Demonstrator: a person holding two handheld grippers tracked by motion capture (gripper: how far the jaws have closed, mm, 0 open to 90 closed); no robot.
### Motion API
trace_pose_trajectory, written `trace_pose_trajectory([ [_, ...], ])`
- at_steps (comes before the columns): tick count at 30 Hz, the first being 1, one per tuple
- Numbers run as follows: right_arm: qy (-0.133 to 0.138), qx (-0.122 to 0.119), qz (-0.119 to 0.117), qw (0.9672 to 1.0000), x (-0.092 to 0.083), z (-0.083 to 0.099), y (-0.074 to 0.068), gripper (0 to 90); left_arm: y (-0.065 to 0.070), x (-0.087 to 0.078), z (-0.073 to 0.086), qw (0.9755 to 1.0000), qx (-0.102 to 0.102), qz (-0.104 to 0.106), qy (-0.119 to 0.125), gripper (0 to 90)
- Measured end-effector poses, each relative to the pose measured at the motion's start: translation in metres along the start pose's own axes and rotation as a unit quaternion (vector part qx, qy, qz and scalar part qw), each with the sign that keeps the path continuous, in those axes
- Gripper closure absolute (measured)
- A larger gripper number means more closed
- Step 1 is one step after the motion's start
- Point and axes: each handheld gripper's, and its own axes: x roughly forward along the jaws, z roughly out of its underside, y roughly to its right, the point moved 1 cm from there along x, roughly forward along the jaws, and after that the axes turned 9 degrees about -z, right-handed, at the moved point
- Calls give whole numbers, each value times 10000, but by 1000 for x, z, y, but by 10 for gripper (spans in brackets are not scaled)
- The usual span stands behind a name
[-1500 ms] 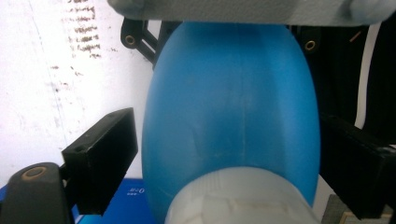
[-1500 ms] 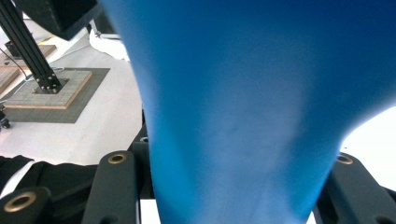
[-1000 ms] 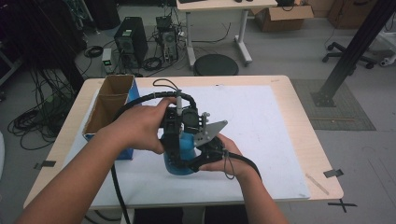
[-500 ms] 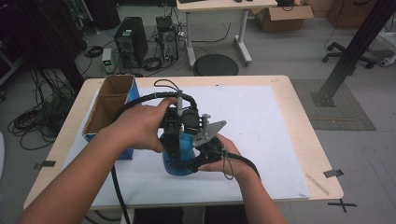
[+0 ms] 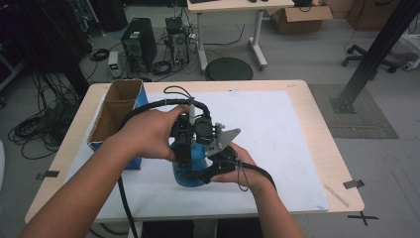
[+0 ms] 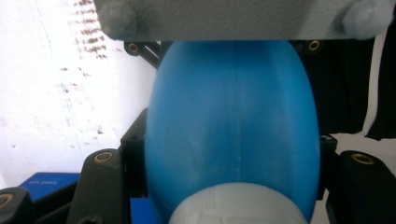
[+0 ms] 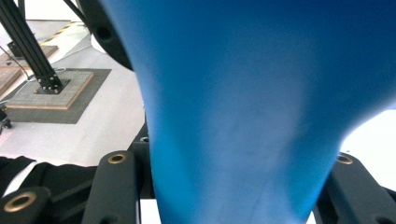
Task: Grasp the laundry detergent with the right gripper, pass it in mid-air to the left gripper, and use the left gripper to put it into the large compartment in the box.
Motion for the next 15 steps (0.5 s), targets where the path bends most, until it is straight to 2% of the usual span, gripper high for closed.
trace_pose_trajectory([
  [5, -6, 67, 0, 10000, 2, 0, -1, 438, 0, 2, 0, 9999, -12, -15, -104, 391],
  [7, 49, 131, 109, 9998, 1, 2, 2, 266, -2, 0, 1, 10000, -60, -26, -63, 391],
  [8, 119, 207, 190, 9995, -1, 2, 3, 231, -2, -1, 1, 10000, -68, -4, -65, 391],
  [11, 223, 273, 225, 9991, -5, 3, 2, 216, -3, -1, 2, 10000, -63, -8, -77, 390],
  [12, 319, 300, 280, 9987, -9, 3, 3, 180, -3, -2, 2, 9999, -95, -20, -71, 391],
  [15, 355, 332, 298, 9984, -13, 4, 3, 166, -4, -2, 1, 9999, -106, -13, -71, 390],
])
